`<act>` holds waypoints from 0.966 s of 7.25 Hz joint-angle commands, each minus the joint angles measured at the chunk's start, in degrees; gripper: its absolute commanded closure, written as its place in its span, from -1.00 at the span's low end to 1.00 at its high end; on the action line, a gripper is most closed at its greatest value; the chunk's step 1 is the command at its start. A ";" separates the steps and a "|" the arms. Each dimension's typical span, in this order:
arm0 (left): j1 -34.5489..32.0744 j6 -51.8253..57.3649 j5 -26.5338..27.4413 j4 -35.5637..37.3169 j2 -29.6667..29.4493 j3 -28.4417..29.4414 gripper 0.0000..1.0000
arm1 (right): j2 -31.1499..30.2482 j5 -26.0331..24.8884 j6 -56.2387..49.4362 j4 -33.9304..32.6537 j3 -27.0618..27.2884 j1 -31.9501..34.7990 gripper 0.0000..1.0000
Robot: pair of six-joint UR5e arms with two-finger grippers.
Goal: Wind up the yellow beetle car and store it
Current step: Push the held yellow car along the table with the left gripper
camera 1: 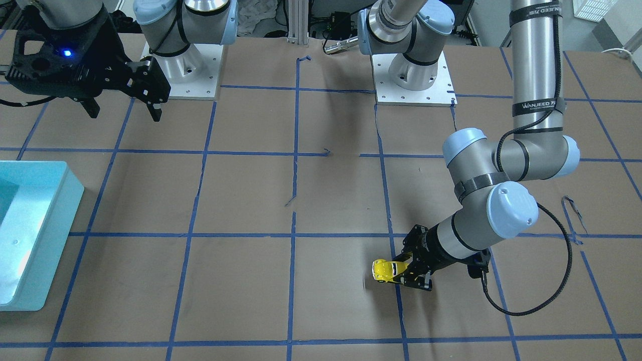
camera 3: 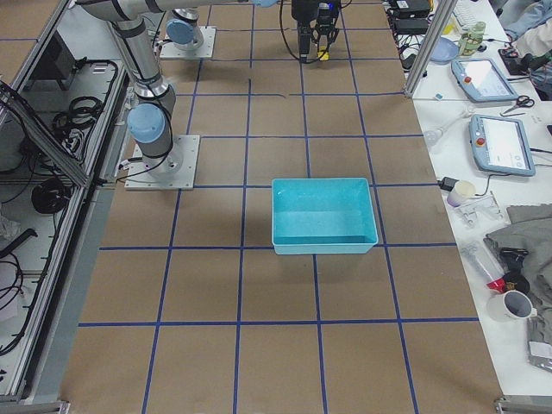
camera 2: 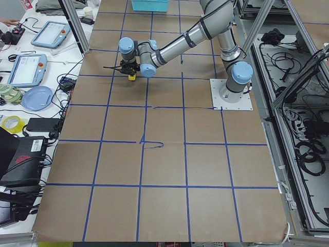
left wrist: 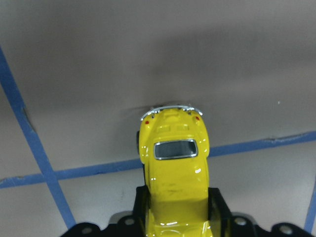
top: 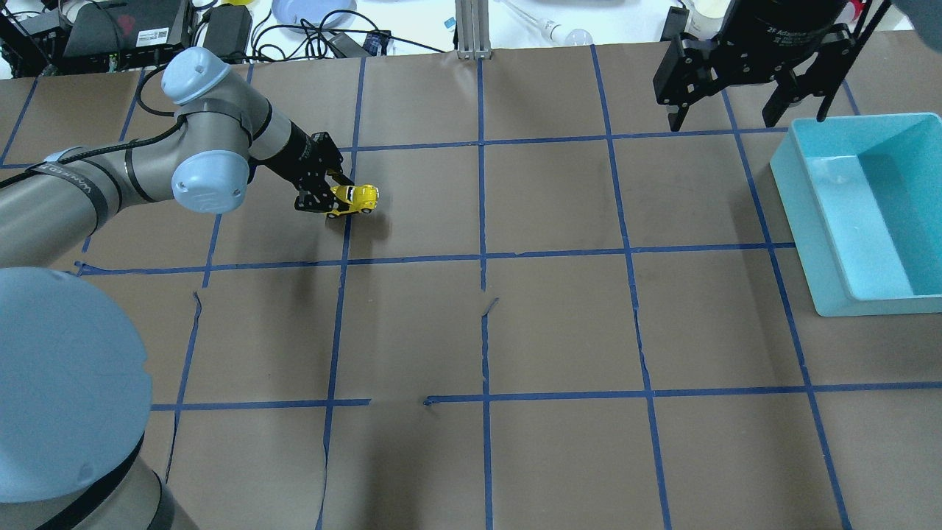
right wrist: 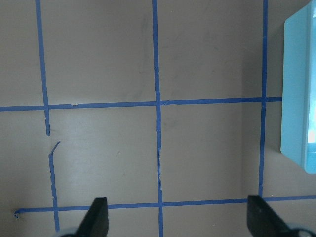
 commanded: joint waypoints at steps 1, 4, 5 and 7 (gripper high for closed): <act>-0.37 -0.12 0.10 -0.63 0.23 -0.16 1.00 | -0.09 0.07 -0.02 0.08 -0.04 -0.01 -1.00; -0.28 -0.12 0.28 -0.72 -0.65 -0.25 1.00 | -0.18 0.07 -0.02 0.16 0.23 -0.01 -1.00; -0.28 -0.12 0.37 -0.72 -0.82 -0.51 1.00 | -0.27 -0.02 -0.02 0.16 0.23 -0.01 -1.00; -0.20 0.14 2.20 -0.81 -1.00 -0.34 1.00 | -0.27 0.07 -0.02 0.16 0.23 -0.01 -1.00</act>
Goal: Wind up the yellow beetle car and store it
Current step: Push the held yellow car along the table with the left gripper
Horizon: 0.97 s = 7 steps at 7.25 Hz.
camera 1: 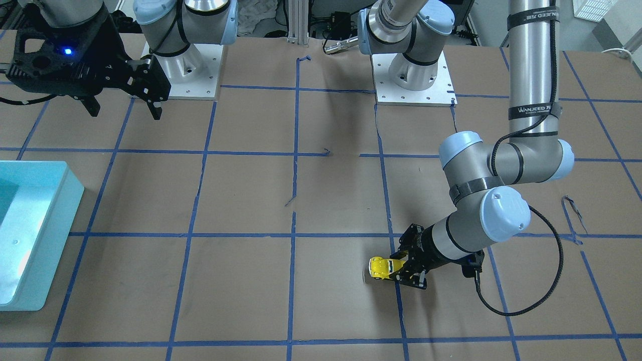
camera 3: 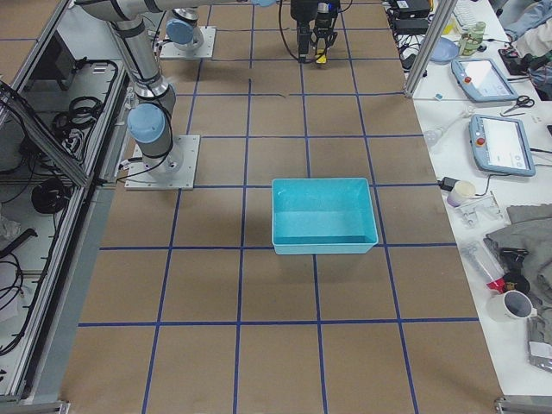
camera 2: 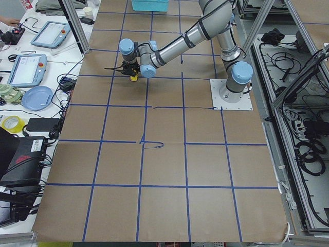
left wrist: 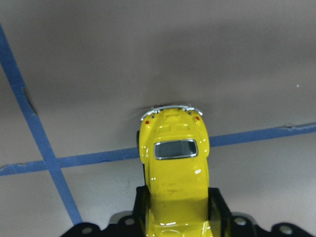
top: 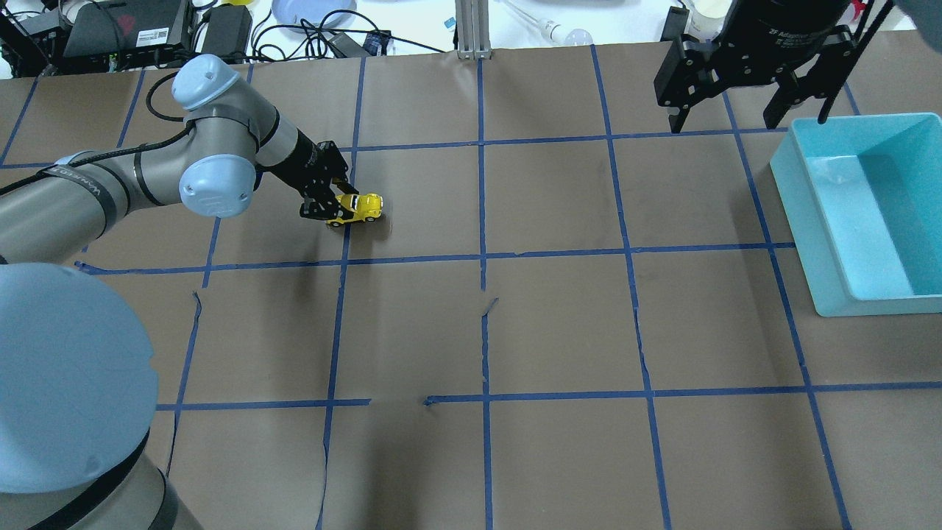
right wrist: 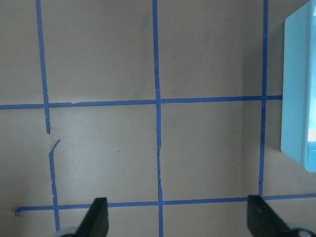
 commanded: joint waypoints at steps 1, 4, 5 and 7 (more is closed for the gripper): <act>0.21 0.52 1.67 -0.07 -0.35 -0.03 1.00 | -0.02 0.02 0.00 0.00 0.01 0.00 -1.00; 1.00 0.88 1.58 -0.07 -0.27 0.32 1.00 | -0.02 0.02 0.00 -0.09 0.01 0.00 -1.00; 1.09 0.88 1.58 -0.07 -0.27 0.32 1.00 | -0.02 0.02 0.00 -0.09 0.01 0.00 -1.00; 2.83 1.05 1.23 -0.07 -0.27 0.06 1.00 | -0.02 -0.07 0.00 -0.09 0.01 0.00 -1.00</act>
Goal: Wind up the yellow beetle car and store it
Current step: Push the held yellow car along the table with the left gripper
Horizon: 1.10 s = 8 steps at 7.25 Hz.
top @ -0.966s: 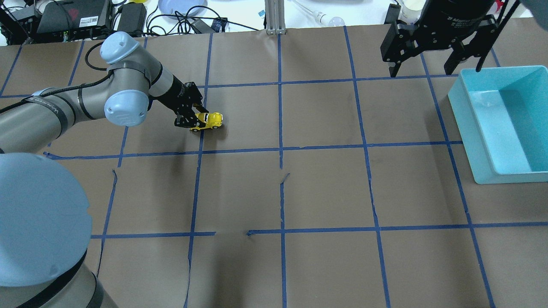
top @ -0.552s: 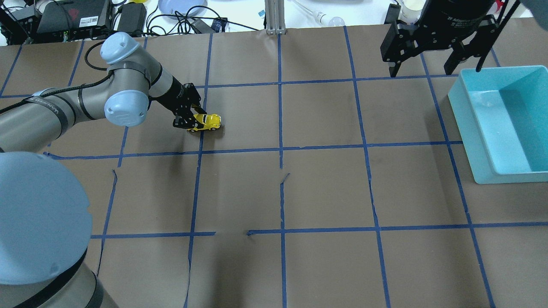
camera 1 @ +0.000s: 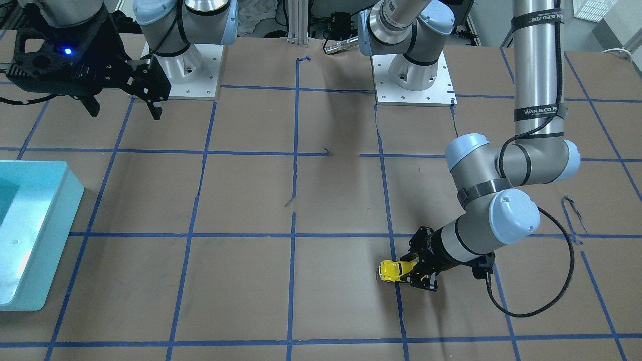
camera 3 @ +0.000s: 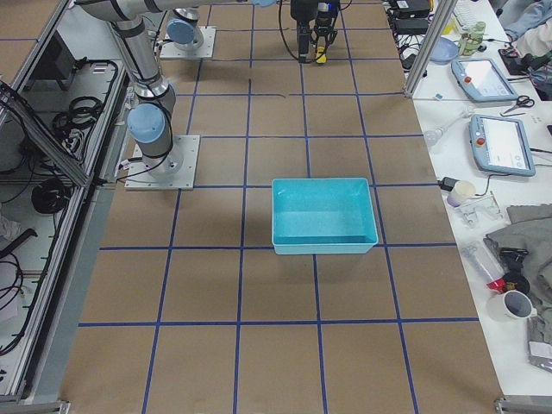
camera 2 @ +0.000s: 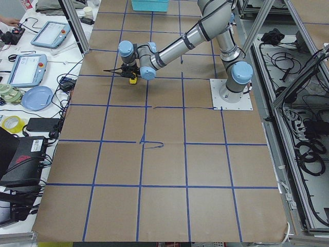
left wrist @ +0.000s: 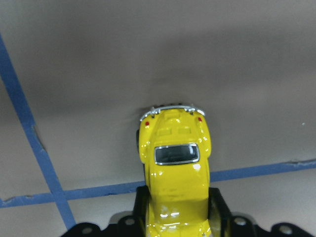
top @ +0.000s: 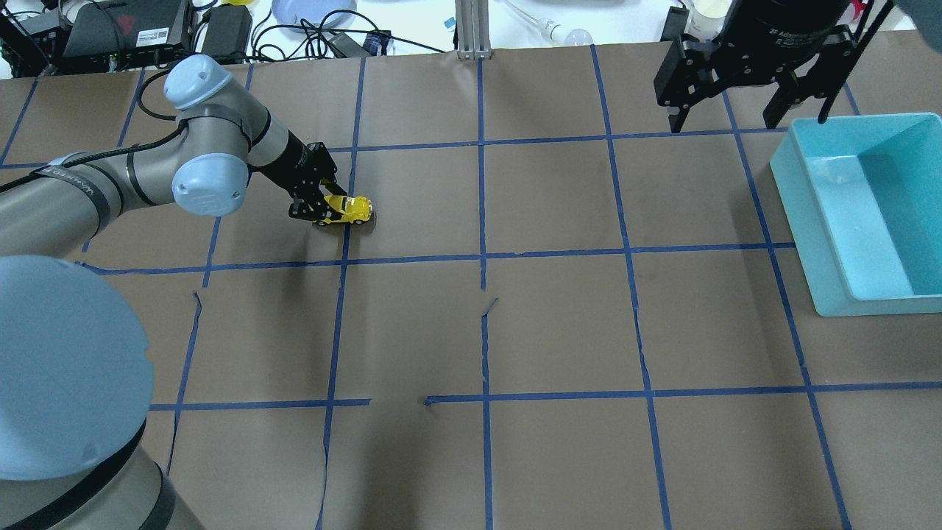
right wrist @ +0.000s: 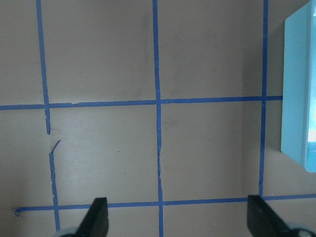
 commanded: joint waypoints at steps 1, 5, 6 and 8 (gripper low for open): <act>1.70 1.40 -0.31 0.00 0.01 -0.36 1.00 | 0.00 -0.07 0.00 0.00 0.00 0.00 -1.00; 4.51 5.27 -0.31 -0.61 -0.35 -0.72 1.00 | 0.00 -0.25 -0.09 0.00 0.00 0.00 -1.00; 5.65 6.94 -0.23 -0.79 -0.35 -0.72 1.00 | 0.00 -0.25 0.00 0.00 0.00 0.00 -1.00; 7.67 8.27 -0.49 -1.85 -0.43 -0.63 1.00 | 0.00 -0.25 0.00 0.00 0.00 0.00 -1.00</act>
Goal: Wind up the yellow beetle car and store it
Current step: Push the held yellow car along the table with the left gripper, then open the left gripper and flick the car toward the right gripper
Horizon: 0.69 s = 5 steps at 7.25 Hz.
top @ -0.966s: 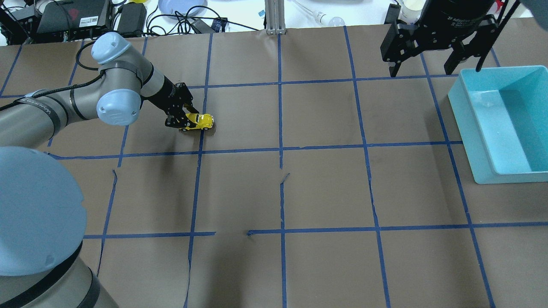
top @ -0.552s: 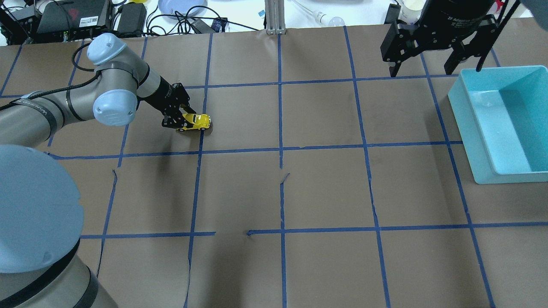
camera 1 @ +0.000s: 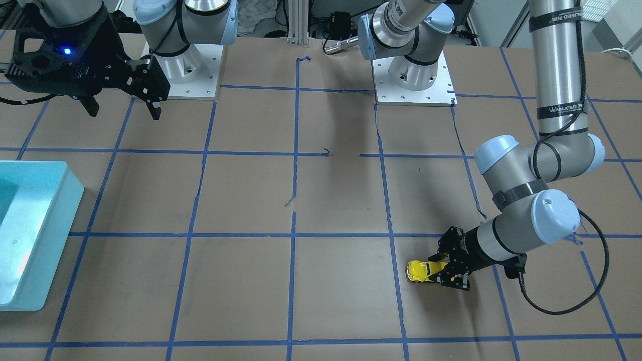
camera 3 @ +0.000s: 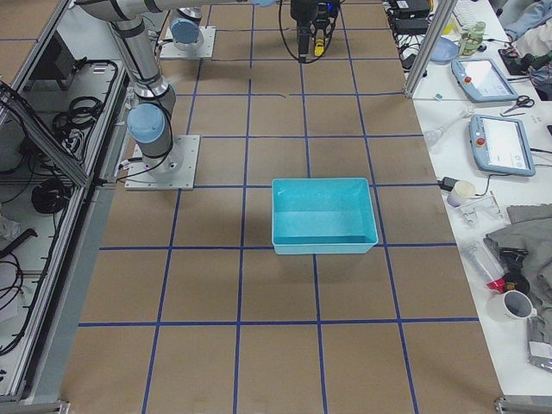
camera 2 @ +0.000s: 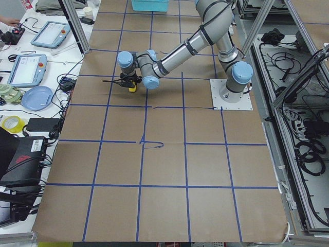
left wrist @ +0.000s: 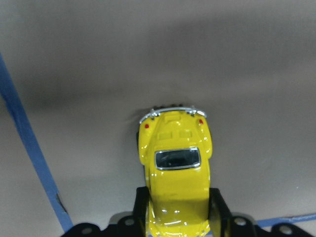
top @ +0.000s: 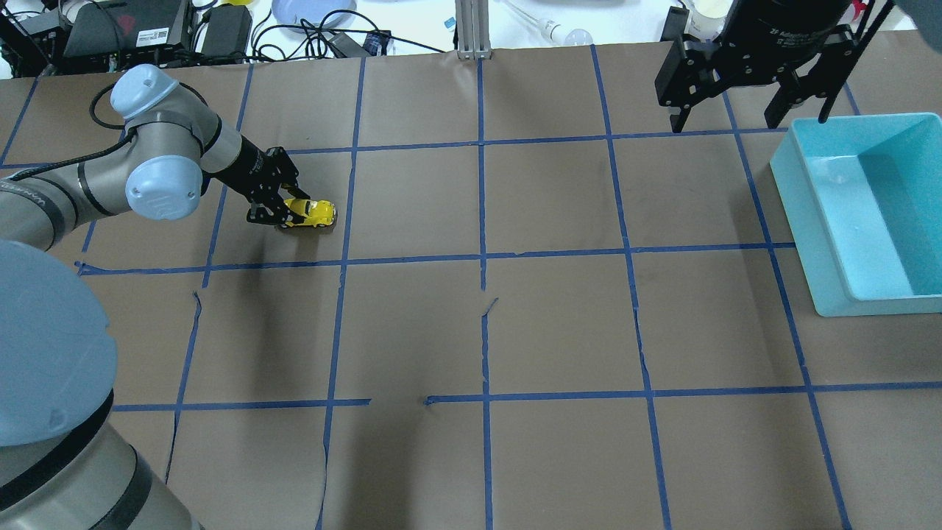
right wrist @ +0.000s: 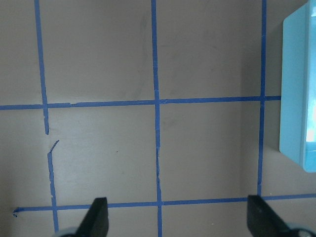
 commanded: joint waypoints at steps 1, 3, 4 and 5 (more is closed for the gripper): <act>1.77 0.84 -0.08 -0.52 -0.07 0.11 1.00 | 0.09 0.09 0.01 0.00 0.00 0.00 -1.00; 2.48 0.67 -0.16 -0.70 0.01 0.28 0.42 | 0.00 0.09 0.01 0.00 0.00 0.00 -1.00; 2.48 -0.47 0.36 -0.26 0.10 0.11 -0.65 | 0.00 0.17 0.01 0.00 0.00 0.00 -1.00; 2.48 -0.30 0.36 -0.08 0.36 0.02 -1.00 | 0.09 0.17 0.01 0.00 0.09 0.00 -1.00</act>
